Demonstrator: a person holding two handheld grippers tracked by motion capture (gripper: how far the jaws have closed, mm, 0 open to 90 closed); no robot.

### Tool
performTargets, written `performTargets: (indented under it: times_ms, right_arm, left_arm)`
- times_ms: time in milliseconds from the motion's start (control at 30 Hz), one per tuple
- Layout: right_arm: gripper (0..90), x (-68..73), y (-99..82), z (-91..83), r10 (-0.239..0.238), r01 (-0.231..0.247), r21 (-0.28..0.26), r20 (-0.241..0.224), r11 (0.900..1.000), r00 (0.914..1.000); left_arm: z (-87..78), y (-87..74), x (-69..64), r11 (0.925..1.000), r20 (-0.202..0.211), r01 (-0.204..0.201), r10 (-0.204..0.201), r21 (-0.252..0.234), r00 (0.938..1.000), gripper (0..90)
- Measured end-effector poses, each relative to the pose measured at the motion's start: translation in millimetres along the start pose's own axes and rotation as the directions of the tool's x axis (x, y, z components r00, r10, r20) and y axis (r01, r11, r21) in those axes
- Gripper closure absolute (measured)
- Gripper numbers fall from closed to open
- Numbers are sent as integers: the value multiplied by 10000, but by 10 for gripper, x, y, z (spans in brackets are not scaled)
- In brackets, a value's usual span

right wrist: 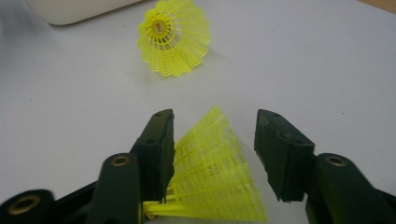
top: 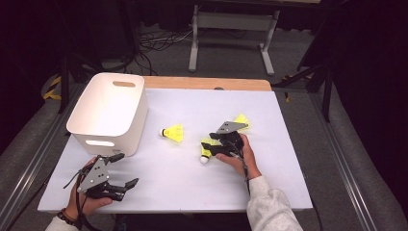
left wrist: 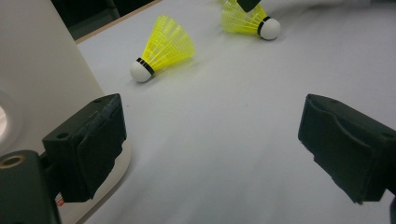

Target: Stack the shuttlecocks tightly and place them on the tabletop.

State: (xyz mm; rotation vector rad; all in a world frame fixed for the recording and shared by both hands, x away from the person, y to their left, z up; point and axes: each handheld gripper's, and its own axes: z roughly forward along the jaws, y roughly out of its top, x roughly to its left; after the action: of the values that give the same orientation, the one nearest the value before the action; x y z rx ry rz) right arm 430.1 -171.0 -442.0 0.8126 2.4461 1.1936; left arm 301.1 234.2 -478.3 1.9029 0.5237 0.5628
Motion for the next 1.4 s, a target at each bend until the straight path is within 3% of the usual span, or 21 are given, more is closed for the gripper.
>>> performTargets:
  times_ms: [33,100,167,333,500,667,800,1000,1267,1400]
  right_arm:
    - [575,4,-6,-2,64,-64,-2,-231,10000,9997]
    - [597,9,-7,-8,95,-96,-32,-223,9999,9997]
    - [690,8,-9,-29,190,-193,-94,-282,9998,9994]
    - [828,25,10,-106,338,-374,-589,-599,9976,9976]
    - [887,119,85,-166,67,-164,-1302,-746,9913,9972]
    - [890,234,131,-158,-543,495,-1810,-217,9822,9983]
    - [877,305,125,-124,-911,909,-1643,63,9822,9958]
    - [782,295,56,-163,-826,837,-1450,135,9859,9965]
    - [641,203,-48,-387,-650,688,-1216,342,9902,9973]
    - [618,154,-156,-476,-579,604,-925,294,9939,9979]
  left_arm:
    - [3,1,-1,10000,4,-6,6,36,10000,90]
    - [4,0,-1,10000,-11,-20,20,53,10000,90]
    - [3,-1,2,10000,-8,4,-4,52,10000,91]
    - [2,4,0,10000,-36,-13,13,69,10000,94]
    - [-1,16,-10,10000,-104,-63,63,4,9999,94]
    - [1,20,-18,10000,-111,-62,61,-62,9999,95]
    - [6,22,-27,9999,-97,-131,131,9,9999,95]
    - [3,18,-22,9999,-90,-113,113,-24,9999,94]
    - [-3,23,-27,9998,-92,-183,183,33,9998,92]
    - [0,23,-29,9998,-47,-211,212,53,9998,92]
